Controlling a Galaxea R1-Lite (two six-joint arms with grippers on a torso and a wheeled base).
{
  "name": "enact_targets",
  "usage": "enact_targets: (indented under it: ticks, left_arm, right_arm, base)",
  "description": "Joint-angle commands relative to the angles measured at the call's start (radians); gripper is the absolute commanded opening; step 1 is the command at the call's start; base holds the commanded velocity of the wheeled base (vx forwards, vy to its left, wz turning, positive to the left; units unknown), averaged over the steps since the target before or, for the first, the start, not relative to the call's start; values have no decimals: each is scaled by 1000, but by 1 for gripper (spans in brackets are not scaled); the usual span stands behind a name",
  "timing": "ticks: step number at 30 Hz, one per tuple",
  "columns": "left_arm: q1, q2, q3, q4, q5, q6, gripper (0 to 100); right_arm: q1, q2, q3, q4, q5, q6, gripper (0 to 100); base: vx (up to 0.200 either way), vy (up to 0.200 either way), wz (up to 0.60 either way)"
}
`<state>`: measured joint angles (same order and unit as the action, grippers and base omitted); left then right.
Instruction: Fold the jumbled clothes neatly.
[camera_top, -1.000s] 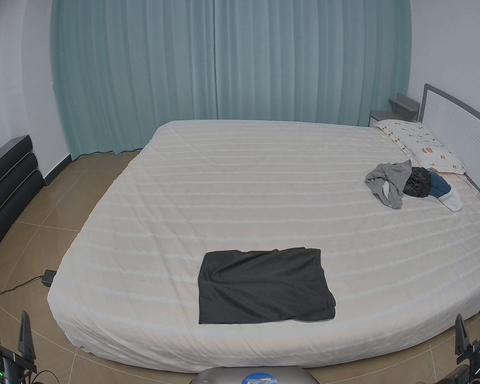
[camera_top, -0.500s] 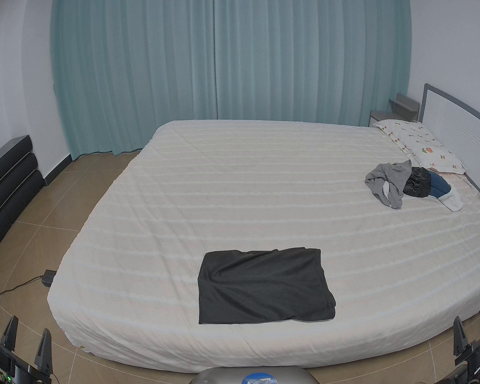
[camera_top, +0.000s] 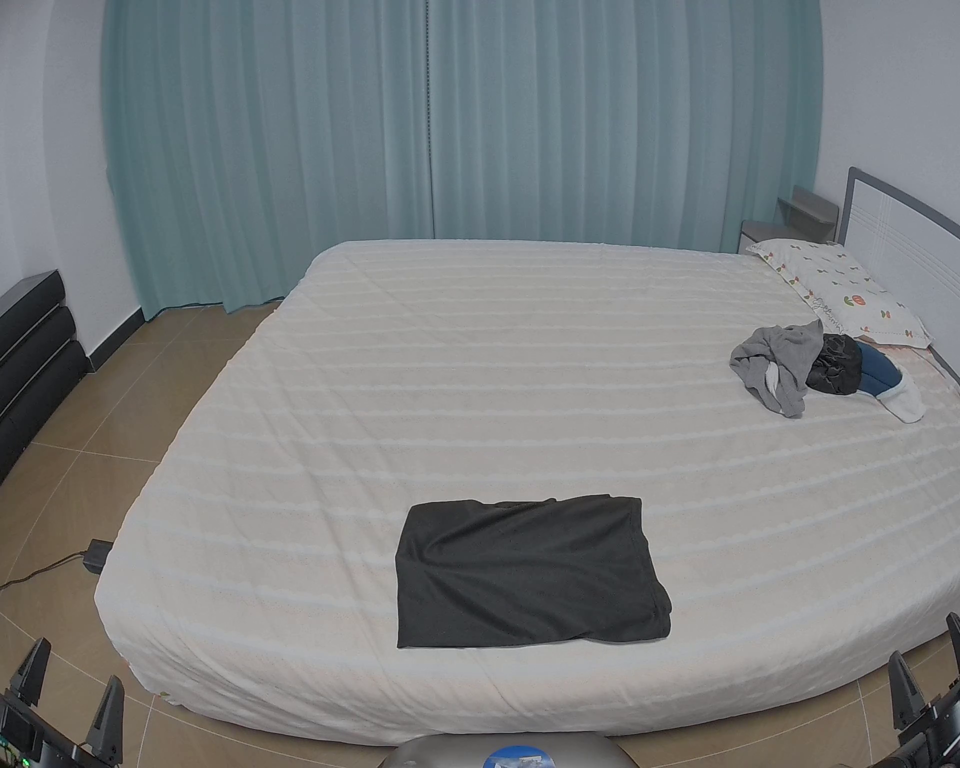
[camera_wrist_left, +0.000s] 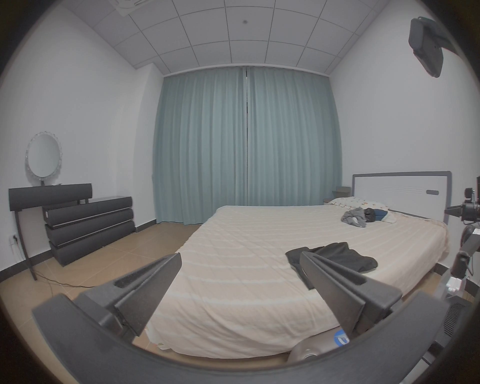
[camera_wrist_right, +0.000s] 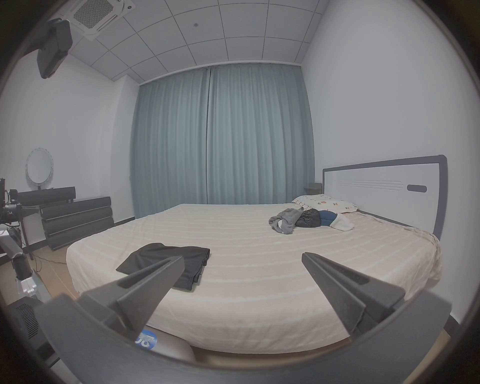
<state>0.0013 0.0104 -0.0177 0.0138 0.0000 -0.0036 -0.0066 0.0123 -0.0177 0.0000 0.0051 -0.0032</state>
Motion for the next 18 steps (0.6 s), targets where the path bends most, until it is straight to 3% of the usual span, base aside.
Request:
enact_targets:
  ticks: [1, 18]
  left_arm:
    - [-1, -10, 13, 3, -20, -9, 100]
    - [0, -10, 13, 3, -17, 16, 100]
  right_arm:
    - [2, -12, 18, -2, 7, -1, 100]
    - [7, -11, 18, 0, 7, -3, 100]
  base:
    - [0, 0, 0]
    - [0, 0, 0]
